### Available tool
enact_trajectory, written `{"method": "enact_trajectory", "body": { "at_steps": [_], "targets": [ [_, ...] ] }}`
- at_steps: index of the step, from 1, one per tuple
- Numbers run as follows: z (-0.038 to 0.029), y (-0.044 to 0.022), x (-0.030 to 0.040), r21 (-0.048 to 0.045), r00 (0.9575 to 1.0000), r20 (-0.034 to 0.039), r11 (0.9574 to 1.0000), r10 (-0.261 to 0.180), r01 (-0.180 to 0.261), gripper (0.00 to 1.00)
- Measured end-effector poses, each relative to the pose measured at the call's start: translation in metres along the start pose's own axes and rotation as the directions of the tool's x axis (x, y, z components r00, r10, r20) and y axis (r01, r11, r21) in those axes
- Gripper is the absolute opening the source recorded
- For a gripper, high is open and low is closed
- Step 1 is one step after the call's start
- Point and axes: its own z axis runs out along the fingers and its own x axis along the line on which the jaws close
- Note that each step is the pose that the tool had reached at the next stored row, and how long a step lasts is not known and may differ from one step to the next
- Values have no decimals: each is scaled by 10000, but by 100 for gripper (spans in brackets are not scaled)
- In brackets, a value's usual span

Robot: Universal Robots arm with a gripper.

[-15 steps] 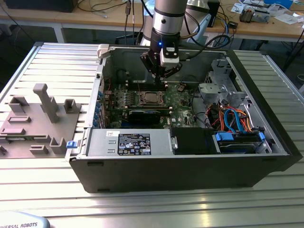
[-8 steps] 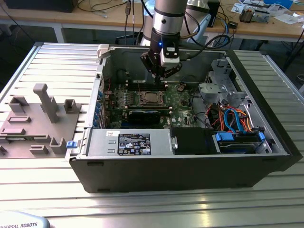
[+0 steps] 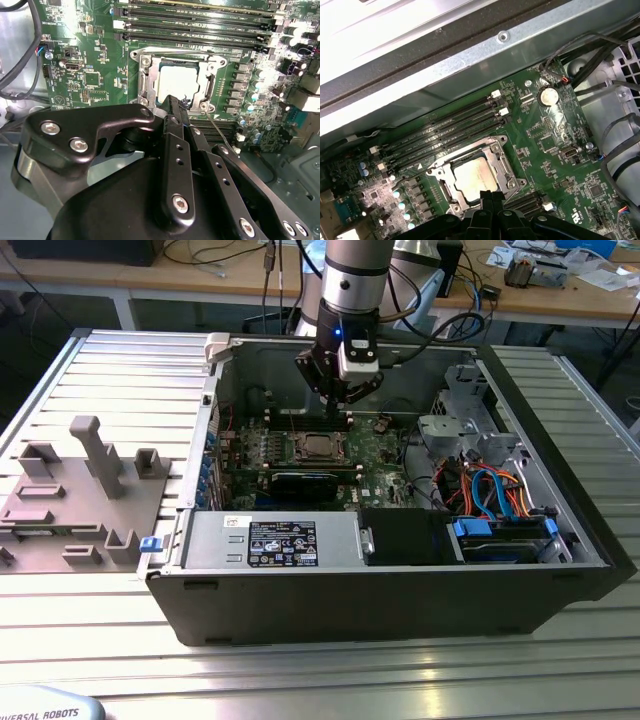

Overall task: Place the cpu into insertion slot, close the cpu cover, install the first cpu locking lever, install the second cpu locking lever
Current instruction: 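Install the first cpu locking lever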

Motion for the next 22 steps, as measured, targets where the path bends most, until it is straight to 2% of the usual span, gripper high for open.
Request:
{"method": "enact_trajectory", "body": {
  "at_steps": [5, 9, 10, 11, 13, 14, 22],
  "targets": [
    [0, 0, 1, -26, 9995, -1, 9995, -306, 306, 11],
    [0, 0, 0, -245, 9993, -90, 9990, -363, 361, 11],
    [0, 0, 1, -266, 9992, -97, 9989, -387, 385, 11],
    [0, 0, 1, -270, 9988, -96, 9985, -473, 470, 11],
    [0, 0, 0, -258, 9958, -79, 9955, -915, 913, 11],
    [0, 0, 0, -252, 9927, -68, 9925, -1201, 1199, 11],
    [0, 0, 0, -243, 9887, -56, 9884, -1500, 1498, 11]
  ]
}}
